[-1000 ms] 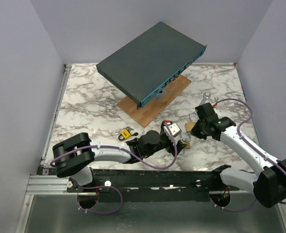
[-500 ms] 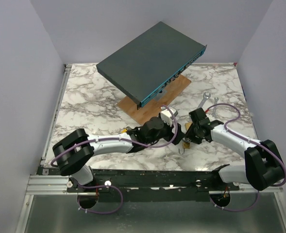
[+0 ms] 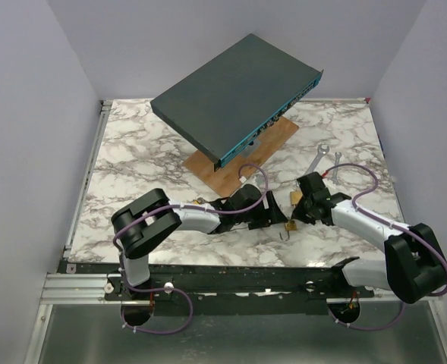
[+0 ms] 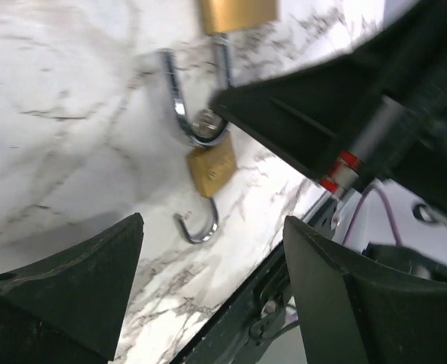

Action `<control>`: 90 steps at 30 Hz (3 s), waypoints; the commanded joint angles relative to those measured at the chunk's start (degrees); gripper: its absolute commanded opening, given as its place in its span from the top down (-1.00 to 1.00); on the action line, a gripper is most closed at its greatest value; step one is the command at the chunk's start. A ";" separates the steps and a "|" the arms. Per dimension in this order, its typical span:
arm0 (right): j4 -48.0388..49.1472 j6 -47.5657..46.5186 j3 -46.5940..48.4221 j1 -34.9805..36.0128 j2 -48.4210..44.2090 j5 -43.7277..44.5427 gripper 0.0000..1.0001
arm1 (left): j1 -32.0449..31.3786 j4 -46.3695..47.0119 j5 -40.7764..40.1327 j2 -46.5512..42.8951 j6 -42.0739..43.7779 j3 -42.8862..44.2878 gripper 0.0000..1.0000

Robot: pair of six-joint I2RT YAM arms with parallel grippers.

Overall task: Lock with the key
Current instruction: Pick up the lock from the center of the board.

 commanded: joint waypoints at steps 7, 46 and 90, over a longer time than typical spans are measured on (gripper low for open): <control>-1.97 -1.28 0.25 0.24 -2.41 -0.46 0.99 | 2.72 5.71 -0.02 5.87 -12.94 1.81 -0.40; -6.33 -4.33 1.95 0.22 -8.41 -6.78 0.99 | 2.20 6.90 -3.79 13.77 -32.58 7.19 1.00; -7.02 -0.14 12.12 0.22 -4.24 -25.00 -0.57 | 0.01 -10.79 2.73 -25.63 36.96 -3.72 1.00</control>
